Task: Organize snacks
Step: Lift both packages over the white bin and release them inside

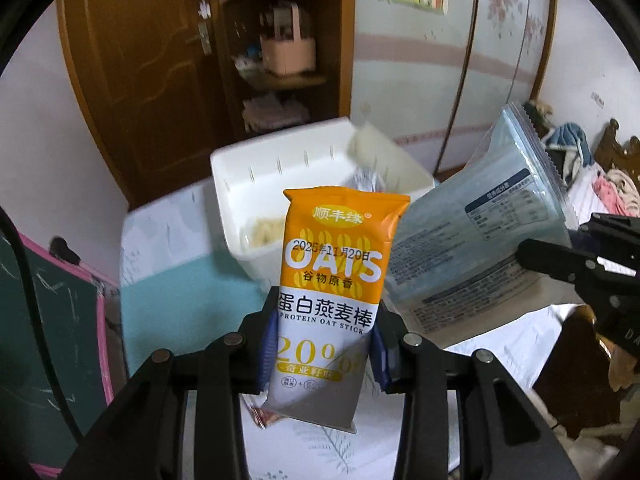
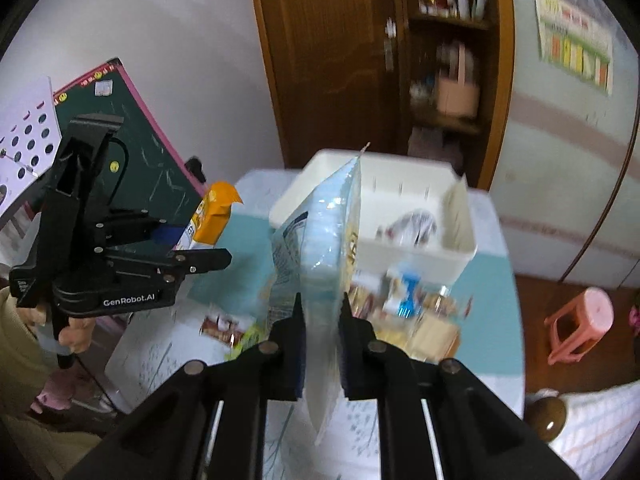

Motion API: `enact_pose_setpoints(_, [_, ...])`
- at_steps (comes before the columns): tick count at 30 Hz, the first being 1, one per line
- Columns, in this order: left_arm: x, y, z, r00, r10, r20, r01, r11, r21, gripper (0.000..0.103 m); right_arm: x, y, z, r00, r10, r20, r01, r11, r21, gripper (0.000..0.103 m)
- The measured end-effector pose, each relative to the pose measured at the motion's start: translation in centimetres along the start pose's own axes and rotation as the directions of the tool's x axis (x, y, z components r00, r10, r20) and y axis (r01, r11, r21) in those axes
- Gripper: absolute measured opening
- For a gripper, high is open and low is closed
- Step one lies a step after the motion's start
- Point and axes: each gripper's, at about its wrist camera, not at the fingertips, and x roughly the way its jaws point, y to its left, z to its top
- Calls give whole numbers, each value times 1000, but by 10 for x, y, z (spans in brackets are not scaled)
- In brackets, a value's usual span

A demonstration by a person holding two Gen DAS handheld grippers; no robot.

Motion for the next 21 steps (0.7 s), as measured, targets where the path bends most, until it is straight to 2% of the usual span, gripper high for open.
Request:
enact_pose_setpoints(8, [-27, -4, 46, 996, 42, 84, -42, 999, 0, 37, -23, -7, 47, 989, -85, 118, 85, 996, 3, 12])
enact_pose_setpoints(21, [-25, 0, 125, 989, 75, 130, -72, 997, -29, 37, -36, -31, 126, 942, -210, 262, 210, 977, 26, 12])
